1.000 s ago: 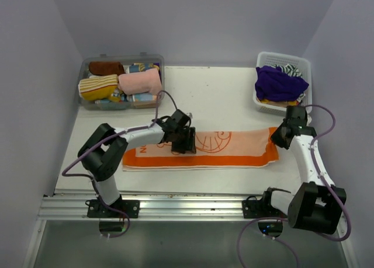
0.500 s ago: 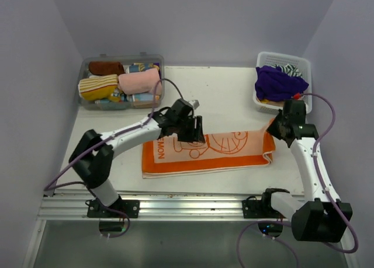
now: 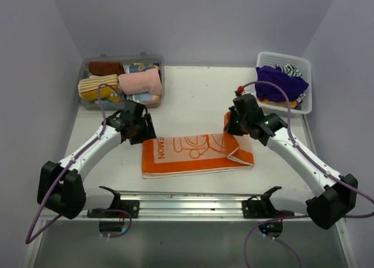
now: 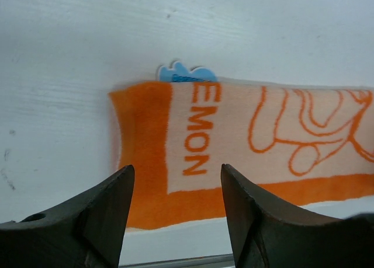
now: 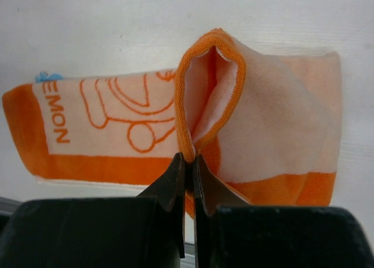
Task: Roll the towels
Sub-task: Fold the towel
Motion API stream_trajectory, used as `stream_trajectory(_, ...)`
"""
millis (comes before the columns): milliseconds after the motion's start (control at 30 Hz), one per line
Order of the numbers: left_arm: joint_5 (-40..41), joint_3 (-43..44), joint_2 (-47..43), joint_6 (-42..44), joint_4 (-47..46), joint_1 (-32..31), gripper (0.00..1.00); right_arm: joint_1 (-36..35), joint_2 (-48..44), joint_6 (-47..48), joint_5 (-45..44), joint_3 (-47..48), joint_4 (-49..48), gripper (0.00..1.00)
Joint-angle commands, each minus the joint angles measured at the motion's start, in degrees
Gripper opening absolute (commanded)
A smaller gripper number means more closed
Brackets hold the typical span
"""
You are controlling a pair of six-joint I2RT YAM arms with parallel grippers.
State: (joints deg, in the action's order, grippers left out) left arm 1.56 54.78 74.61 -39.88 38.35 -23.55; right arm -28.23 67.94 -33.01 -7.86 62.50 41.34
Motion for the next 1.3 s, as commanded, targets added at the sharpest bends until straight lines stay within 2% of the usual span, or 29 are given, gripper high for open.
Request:
stream_trajectory(0, -0.15, -3.98, -0.52, 0.59, -0.46, 2.72, 0.64, -8.03, 3.15, -3.19, -2.42, 5.25, -2.05, 0.0)
stream_trajectory(167, -3.13, -6.27, 0.54, -0.55, -2.84, 4.65, 0.61, -17.2, 10.96, -5.3, -3.56, 10.53, -3.63, 0.0)
stream_trajectory(400, 1.42, -8.28, -3.06, -0.73, 2.17, 14.13, 0.59, -26.87, 20.45, -6.36, -4.36, 18.26, -4.6, 0.0)
stream_trajectory(533, 0.9, -12.58, -1.58, -1.17, 0.5, 15.46, 0.56, -27.93, 25.12, -7.33, -3.4, 22.48, -5.04, 0.0)
stream_trajectory(800, -5.16, -15.67, 2.91, 0.24, -4.77, 15.46, 0.34, -31.8, 33.83, -8.64, -1.73, 29.6, -4.87, 0.0)
stream_trajectory(1100, -6.57, -16.11, 2.03, 0.33, -6.18, 15.46, 0.32, -36.19, 43.15, -8.73, -3.12, 38.74, -1.79, 0.0)
stream_trajectory(1267, -5.52, -16.38, 2.3, 0.77, -5.74, 15.46, 0.31, -36.55, 45.7, -8.73, -3.92, 39.8, -2.14, 0.0)
